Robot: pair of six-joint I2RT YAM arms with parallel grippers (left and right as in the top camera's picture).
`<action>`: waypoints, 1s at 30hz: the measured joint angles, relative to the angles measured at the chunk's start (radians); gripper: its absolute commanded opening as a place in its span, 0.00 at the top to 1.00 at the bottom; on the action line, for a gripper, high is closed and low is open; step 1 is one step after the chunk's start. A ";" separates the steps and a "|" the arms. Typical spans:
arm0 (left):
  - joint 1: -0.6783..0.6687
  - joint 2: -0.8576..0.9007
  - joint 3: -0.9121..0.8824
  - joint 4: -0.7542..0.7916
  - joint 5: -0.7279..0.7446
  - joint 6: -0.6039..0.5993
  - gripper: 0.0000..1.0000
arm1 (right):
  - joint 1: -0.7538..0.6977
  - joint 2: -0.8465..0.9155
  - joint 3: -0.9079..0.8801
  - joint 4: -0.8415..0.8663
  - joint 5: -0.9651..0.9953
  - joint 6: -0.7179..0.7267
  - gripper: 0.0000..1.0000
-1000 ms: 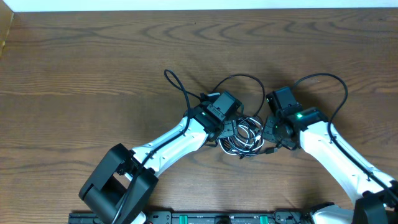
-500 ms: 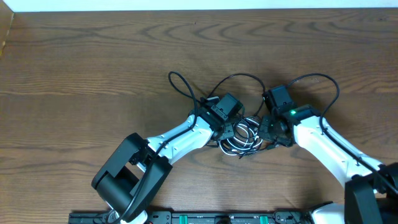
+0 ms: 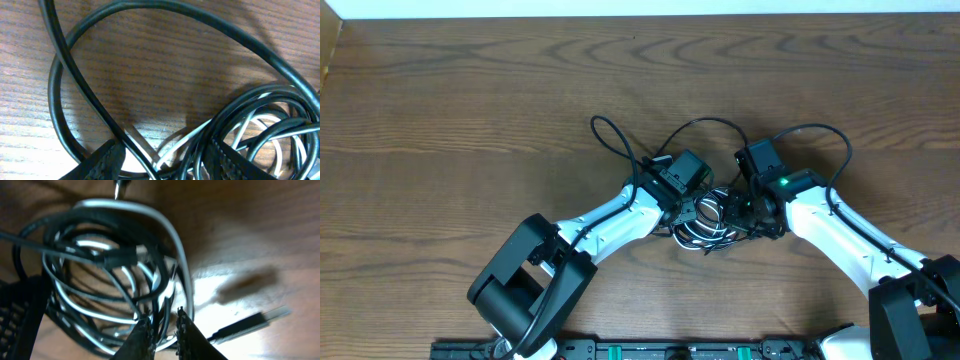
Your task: Untangle cables
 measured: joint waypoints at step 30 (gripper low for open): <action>-0.006 0.000 0.000 0.002 0.008 0.000 0.45 | -0.121 0.072 -0.017 0.019 -0.106 0.182 0.85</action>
